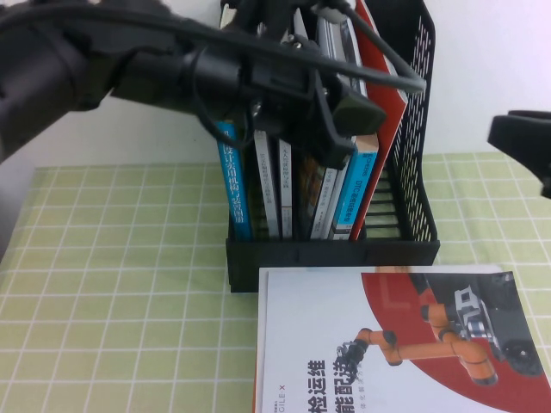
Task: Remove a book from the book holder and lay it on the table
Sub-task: Hold the bookshelf, then pick up the right side book from the book shelf
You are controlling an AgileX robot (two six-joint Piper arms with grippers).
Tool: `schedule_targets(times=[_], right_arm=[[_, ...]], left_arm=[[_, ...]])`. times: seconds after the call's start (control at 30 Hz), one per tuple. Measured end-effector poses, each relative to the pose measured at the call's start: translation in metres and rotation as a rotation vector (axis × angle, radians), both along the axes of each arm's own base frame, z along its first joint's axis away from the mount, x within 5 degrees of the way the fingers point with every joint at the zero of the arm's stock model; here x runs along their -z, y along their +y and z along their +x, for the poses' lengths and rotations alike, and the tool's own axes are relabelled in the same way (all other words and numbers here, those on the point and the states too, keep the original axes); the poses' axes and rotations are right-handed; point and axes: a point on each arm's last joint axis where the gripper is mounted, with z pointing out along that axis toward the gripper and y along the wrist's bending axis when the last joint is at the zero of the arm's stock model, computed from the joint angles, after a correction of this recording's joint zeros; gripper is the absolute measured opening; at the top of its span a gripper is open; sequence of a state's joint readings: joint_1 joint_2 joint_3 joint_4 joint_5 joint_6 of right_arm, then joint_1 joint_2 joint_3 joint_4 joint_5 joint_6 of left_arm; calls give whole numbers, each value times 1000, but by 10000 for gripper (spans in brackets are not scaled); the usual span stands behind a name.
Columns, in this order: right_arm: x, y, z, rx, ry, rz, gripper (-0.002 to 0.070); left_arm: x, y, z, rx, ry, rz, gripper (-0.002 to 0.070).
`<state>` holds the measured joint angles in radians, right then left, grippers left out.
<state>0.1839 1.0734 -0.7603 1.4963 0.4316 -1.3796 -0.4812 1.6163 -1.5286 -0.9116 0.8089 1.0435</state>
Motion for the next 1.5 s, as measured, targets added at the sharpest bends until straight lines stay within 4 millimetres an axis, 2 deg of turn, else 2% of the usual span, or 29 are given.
schedule_targets(times=[0.2,0.3,0.6,0.7,0.8,1.03,1.13,1.23,1.33,1.4,1.5], right_arm=[[28,7,35,-12,14,-55,305],[35,15,49,-68,33,-50,346],[41,49,87,-151,50,-56,364],[43,56,97,-129,50,-80,364],[46,54,108,-70,58,-106,363],[57,58,132,-40,53,-158,275],[61,64,141,-67,50,-156,201],[62,67,143,-95,40,-153,84],[61,68,142,-113,34,-150,32],[56,68,140,-117,18,-146,22],[36,66,131,-121,-34,-136,18]], left_arm=[[11,-11,23,-3,2,17,-3],[19,-11,30,-28,-18,48,-3],[25,-8,37,-91,-37,115,-3],[25,-7,38,-104,-32,117,-3],[28,-8,39,-107,-24,122,-3],[30,-8,40,-110,-18,126,-3],[30,-8,40,-112,-20,130,-3],[30,-8,40,-114,-19,132,-3],[31,-7,41,-117,-16,133,-3],[31,-7,41,-123,-10,134,-3],[31,-7,40,-119,-2,139,-3]])
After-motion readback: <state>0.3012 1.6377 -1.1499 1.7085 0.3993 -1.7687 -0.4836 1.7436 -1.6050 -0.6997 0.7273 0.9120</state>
